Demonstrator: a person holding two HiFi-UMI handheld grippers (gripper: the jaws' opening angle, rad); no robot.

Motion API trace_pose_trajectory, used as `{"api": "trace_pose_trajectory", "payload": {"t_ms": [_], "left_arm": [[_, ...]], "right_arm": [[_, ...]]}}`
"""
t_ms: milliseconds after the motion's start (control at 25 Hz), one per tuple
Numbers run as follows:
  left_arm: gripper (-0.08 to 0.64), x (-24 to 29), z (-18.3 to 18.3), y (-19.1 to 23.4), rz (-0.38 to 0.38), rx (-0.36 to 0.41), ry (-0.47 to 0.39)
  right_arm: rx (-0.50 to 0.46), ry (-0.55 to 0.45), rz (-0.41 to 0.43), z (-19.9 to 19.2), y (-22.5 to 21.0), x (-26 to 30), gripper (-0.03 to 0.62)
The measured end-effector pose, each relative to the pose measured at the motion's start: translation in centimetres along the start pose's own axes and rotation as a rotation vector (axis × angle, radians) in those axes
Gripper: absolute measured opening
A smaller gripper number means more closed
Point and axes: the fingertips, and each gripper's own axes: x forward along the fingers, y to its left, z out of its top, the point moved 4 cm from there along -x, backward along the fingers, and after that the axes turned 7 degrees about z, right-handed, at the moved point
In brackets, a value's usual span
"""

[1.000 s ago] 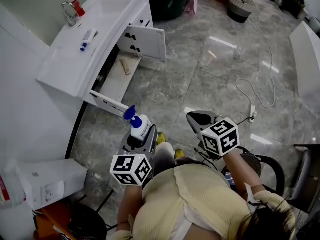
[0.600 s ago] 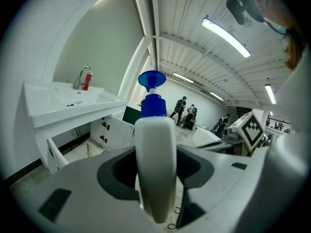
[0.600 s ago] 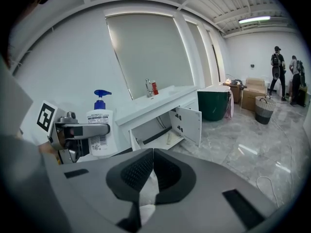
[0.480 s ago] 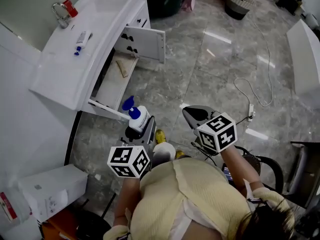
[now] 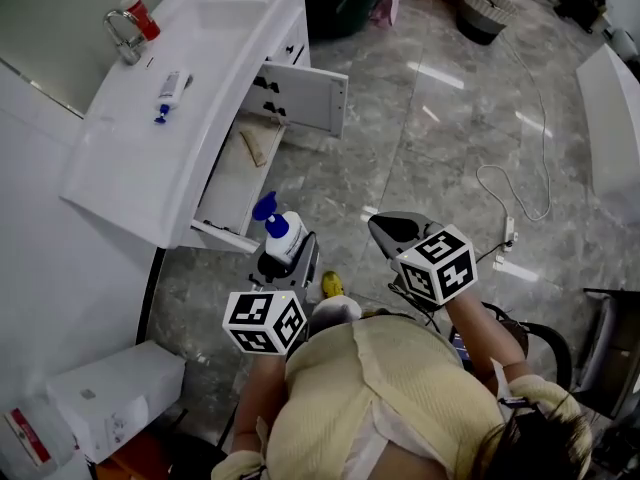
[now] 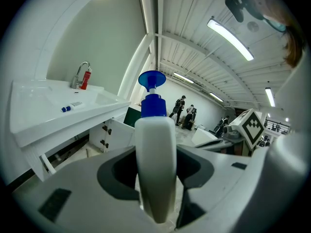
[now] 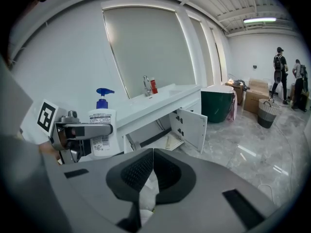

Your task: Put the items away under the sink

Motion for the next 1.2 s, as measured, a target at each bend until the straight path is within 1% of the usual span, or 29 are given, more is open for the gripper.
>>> {"api": "trace_pose_trajectory", "payload": {"t_ms": [200, 280, 480, 600, 800, 920, 1200], "left_arm": [[0.229, 1.2, 1.0, 1.9, -0.007, -0.015, -0.001], [0.229, 1.9, 1.4, 2.7, -0.003, -0.01, 0.002], [0.229, 3.3, 1.4, 4.0, 0.016, -0.03, 0.019], [0.229, 4.8, 1.7, 4.2, 0.032, -0.036, 0.021], [0.229, 8.2, 3.1, 4.3, 0.082, -0.054, -0.015], [0.229, 11.1, 4.0, 3.9, 0.104, -0.068, -0.025], [0.229, 17.9, 5.7, 3.2, 0.142, -0.072, -0.055]], "right_arm": [[0.058, -0.014, 0.023, 1.8, -0.6, 1.5, 0.026], [0.052, -0.02, 0.026, 2.6, -0.7, 2.2, 0.026], [0.035, 0.009, 0.016, 3.4, -1.9, 3.6, 0.026], [0.04, 0.015, 0.02, 4.2, -3.9, 4.3, 0.026], [0.024, 0.023, 0.056, 6.4, -7.7, 5.6, 0.026], [0.006, 0.044, 0.086, 7.6, -10.2, 6.3, 0.026], [-0.029, 0.102, 0.146, 9.9, -16.3, 8.1, 0.026]]}}
